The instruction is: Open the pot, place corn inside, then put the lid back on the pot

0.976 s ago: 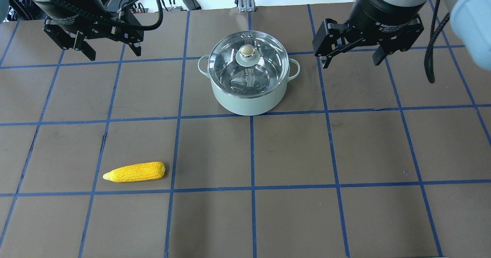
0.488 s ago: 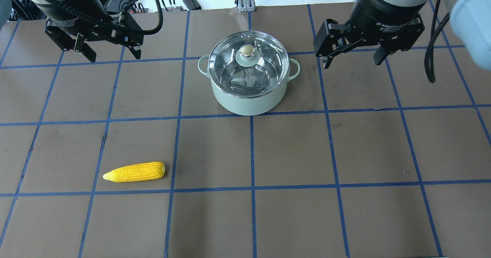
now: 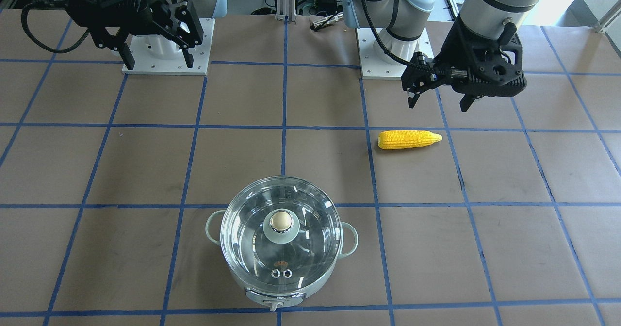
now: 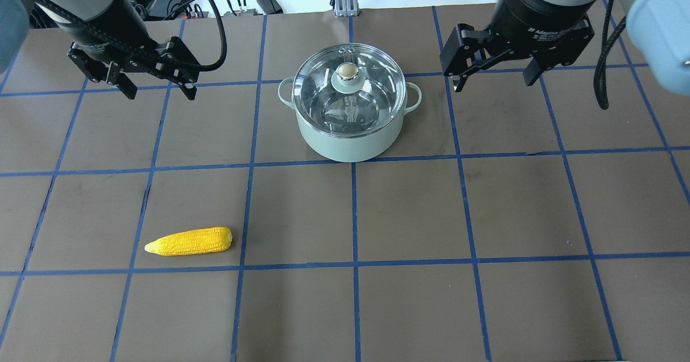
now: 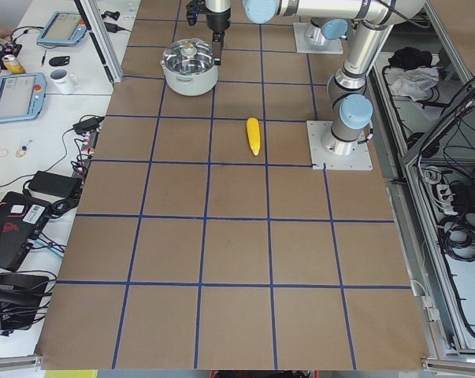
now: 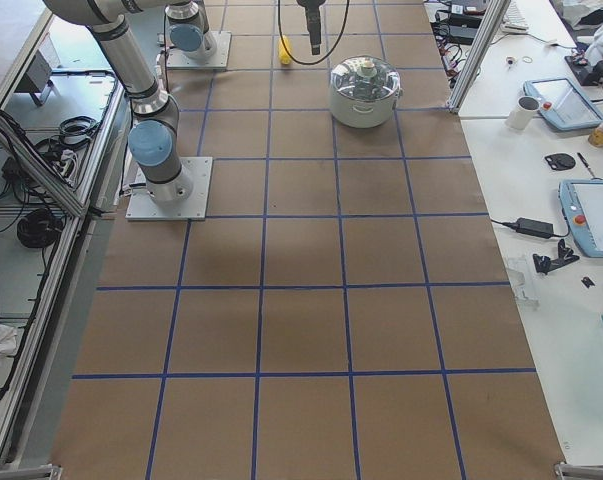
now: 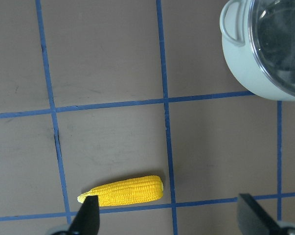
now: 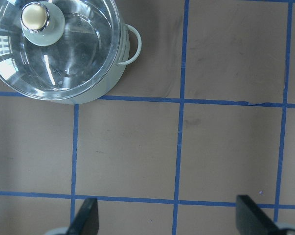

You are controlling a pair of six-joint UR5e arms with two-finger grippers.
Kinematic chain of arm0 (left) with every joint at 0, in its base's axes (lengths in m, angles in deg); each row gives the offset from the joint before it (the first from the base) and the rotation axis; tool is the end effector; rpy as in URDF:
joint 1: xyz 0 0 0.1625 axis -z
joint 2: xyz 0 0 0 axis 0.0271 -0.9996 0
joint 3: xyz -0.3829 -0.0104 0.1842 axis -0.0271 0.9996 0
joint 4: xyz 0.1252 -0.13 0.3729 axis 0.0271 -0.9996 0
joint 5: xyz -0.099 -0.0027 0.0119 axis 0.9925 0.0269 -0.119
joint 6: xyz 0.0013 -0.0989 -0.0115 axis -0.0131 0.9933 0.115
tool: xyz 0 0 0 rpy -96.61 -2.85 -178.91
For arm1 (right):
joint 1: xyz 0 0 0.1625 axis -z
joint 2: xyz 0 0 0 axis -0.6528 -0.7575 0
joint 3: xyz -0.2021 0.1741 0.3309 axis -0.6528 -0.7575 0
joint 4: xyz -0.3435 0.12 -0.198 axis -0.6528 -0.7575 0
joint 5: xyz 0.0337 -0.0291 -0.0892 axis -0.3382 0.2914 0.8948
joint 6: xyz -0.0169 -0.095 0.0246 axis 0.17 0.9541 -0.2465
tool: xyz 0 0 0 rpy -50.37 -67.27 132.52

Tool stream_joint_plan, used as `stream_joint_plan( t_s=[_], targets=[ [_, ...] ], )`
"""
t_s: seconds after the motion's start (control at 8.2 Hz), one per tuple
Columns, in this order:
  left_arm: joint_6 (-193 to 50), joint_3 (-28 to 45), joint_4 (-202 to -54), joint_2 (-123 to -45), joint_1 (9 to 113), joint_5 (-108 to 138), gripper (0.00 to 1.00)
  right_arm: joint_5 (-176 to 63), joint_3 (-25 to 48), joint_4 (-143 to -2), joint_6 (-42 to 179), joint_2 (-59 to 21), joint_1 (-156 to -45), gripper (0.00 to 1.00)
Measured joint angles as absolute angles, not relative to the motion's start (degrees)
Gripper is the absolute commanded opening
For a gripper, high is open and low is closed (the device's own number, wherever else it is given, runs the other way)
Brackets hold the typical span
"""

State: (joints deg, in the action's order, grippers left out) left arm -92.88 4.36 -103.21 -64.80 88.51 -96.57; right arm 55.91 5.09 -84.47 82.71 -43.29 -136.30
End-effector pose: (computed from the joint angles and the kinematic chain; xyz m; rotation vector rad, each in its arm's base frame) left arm -0.1070 -0.5029 0.5083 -0.1055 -3.1396 0.0220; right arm 0.1787 -0.4504 0.5517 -0.0814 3.1185 -0.1660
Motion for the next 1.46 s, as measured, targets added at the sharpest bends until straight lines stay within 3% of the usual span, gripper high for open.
stream_joint_plan(
  t_s=[0.24, 0.37, 0.73, 1.1, 1.46],
  targets=[
    [-97.7, 7.2, -103.1, -64.3, 86.4, -96.7, 1.00, 55.9, 5.1, -84.8, 82.9, -43.1, -136.2, 0.79],
    [-100.6, 8.1, -103.2, -64.2, 85.2, -96.7, 1.00, 55.8, 5.1, -85.3, 83.4, -43.0, -136.2, 1.00],
    [-111.7, 12.6, -103.3, -64.1, 81.4, -97.2, 1.00, 52.6, 4.0, -90.3, 82.8, -38.3, -136.9, 1.00],
    [-130.9, 17.1, -103.0, -64.0, 77.8, -97.4, 1.00, 50.6, -5.1, -96.6, 75.0, -24.7, -141.7, 1.00],
    [-149.7, 22.0, -100.6, -64.1, 74.7, -96.9, 1.00, 53.7, -7.7, -109.4, 63.2, -11.2, -149.2, 1.00]
  ],
)
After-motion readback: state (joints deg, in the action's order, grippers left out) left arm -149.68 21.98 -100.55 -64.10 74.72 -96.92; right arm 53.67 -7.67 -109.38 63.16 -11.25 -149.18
